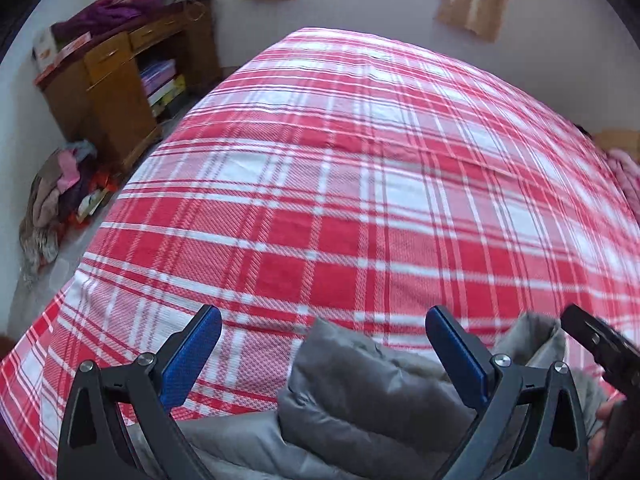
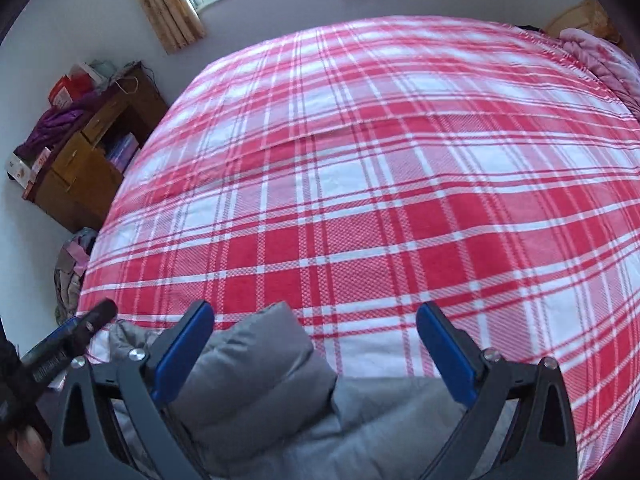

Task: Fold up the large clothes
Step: 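Grasp the jacket hem with the right gripper while the left gripper grasps it too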

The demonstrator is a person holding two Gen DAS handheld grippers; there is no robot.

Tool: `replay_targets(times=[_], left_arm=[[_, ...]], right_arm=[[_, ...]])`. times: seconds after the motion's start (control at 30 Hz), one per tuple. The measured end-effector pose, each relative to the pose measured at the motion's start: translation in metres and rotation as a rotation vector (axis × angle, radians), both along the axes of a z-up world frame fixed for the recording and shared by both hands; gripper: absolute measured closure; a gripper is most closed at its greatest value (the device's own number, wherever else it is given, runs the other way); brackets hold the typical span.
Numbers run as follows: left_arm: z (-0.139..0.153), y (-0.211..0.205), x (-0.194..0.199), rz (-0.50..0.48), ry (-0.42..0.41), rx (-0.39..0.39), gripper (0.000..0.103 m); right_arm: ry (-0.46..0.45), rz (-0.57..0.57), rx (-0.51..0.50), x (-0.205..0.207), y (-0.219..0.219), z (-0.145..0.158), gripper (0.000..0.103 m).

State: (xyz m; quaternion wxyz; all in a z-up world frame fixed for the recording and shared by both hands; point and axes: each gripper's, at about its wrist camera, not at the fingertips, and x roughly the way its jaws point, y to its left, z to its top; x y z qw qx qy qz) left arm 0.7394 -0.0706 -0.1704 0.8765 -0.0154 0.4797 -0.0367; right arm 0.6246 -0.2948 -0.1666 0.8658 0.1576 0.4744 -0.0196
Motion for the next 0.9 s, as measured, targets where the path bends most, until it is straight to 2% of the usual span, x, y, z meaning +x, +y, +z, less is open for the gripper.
replay_targets(times=[0.07,0.1,0.13,0.17,0.2,0.23,0.27,0.3,0.37,0.4,0.53,0.67,0.73,0.8,0.83,0.87,0.9], left_arm=[[-0.003,0.0,-0.005,-0.022,0.003,0.005,0.004],[-0.002,0.002,-0.009,-0.036,-0.002,-0.005,0.011],[-0.001,0.003,-0.013,-0.061,0.001,-0.027,0.035],[0.0,0.005,-0.017,-0.088,0.02,-0.054,0.055],[0.0,0.006,-0.02,-0.103,0.03,-0.074,0.061],[0.004,0.008,-0.028,-0.124,0.019,-0.095,0.073],[0.007,0.009,-0.034,-0.137,0.004,-0.087,0.083],[0.012,0.008,-0.044,-0.154,-0.018,-0.06,0.085],[0.022,0.009,-0.062,-0.187,-0.051,-0.048,0.098],[0.027,0.012,-0.073,-0.2,-0.073,-0.041,0.098],[0.037,0.023,-0.108,-0.218,-0.132,-0.036,0.1],[0.03,0.03,-0.126,-0.209,-0.144,-0.032,0.101],[0.031,0.03,-0.124,-0.156,-0.147,-0.018,0.1],[0.036,0.031,-0.114,-0.105,-0.119,-0.038,0.097],[0.039,0.031,-0.106,-0.081,-0.103,-0.056,0.081],[0.04,0.032,-0.1,-0.056,-0.094,-0.057,0.05],[0.043,0.033,-0.093,-0.022,-0.099,-0.058,0.035]], right_arm=[[0.028,0.034,-0.004,0.004,0.003,-0.006,0.0],[0.041,0.058,0.0,0.005,0.006,-0.008,0.0],[0.051,0.079,-0.003,0.005,0.008,-0.009,0.0],[0.06,0.104,-0.015,0.004,0.011,-0.01,0.006],[0.065,0.13,-0.023,0.001,0.014,-0.01,0.019],[0.071,0.152,-0.018,-0.002,0.016,-0.01,0.028],[0.084,0.182,-0.018,-0.007,0.018,-0.011,0.051],[0.092,0.207,-0.031,-0.013,0.019,-0.01,0.071],[0.071,0.235,-0.064,-0.028,0.02,-0.002,0.086],[0.05,0.248,-0.085,-0.04,0.019,0.005,0.09],[-0.012,0.29,-0.122,-0.08,0.011,0.025,0.093],[-0.047,0.318,-0.15,-0.105,0.014,0.028,0.095],[-0.06,0.325,-0.18,-0.115,0.018,0.023,0.095],[-0.074,0.325,-0.195,-0.115,0.021,0.021,0.095],[-0.083,0.318,-0.186,-0.114,0.021,0.021,0.095],[-0.086,0.311,-0.176,-0.113,0.021,0.022,0.095],[-0.091,0.309,-0.172,-0.112,0.021,0.023,0.095]])
